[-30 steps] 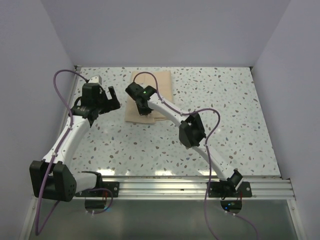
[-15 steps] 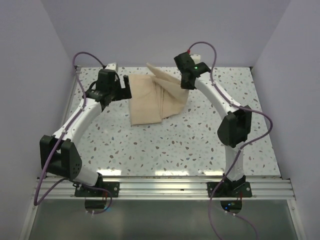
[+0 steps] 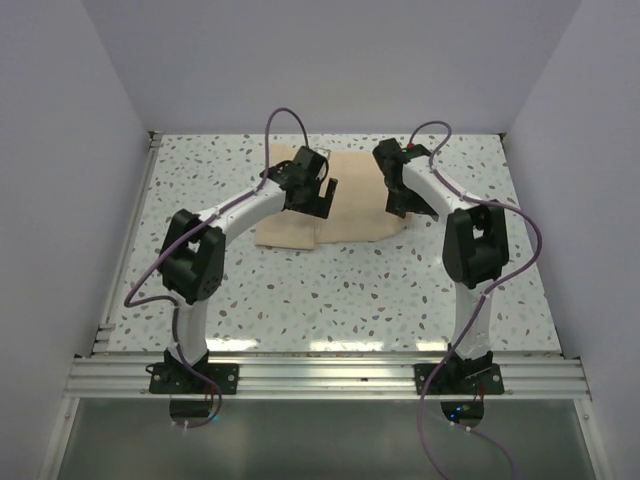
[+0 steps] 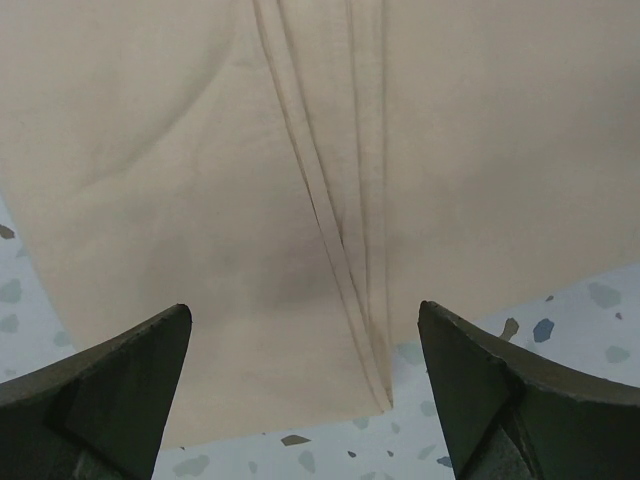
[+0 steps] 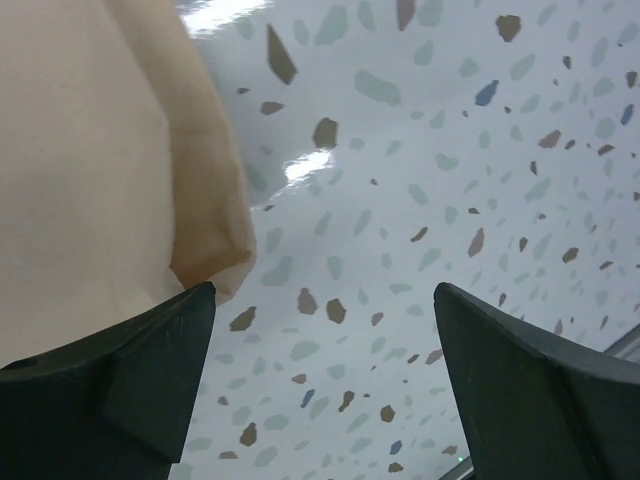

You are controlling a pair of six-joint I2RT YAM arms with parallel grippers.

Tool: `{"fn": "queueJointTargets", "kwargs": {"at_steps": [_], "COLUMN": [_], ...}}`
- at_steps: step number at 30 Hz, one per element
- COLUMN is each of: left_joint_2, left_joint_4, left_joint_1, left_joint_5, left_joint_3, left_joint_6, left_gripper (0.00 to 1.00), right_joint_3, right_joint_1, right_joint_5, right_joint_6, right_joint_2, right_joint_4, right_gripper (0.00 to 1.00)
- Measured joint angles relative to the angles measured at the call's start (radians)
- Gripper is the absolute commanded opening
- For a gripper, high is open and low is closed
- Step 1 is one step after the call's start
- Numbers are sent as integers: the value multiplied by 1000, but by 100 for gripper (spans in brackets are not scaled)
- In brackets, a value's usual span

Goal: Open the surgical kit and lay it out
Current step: Open the surgical kit at the center of the board.

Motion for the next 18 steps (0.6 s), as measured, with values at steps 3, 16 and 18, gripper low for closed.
{"fn": "queueJointTargets", "kwargs": {"at_steps": [3, 16, 18], "left_joint_2": [40, 175, 184], "left_joint_4": [-44, -97, -103], "left_joint_1": [-38, -71, -71], "left_joint_5": [-32, -103, -102], "left_joint_3": [0, 11, 30], "left_joint_6": [9, 9, 9], "left_gripper": [95, 59, 51], "right_joint_3": [-20, 46, 47], "right_joint_1": [-36, -91, -92], "right_joint_5": [21, 62, 62], "right_joint_6": [2, -25, -29], "right_joint_2": [-3, -44, -44], "right_joint_4": [-18, -39, -42], "right_gripper": [96, 95, 95]}}
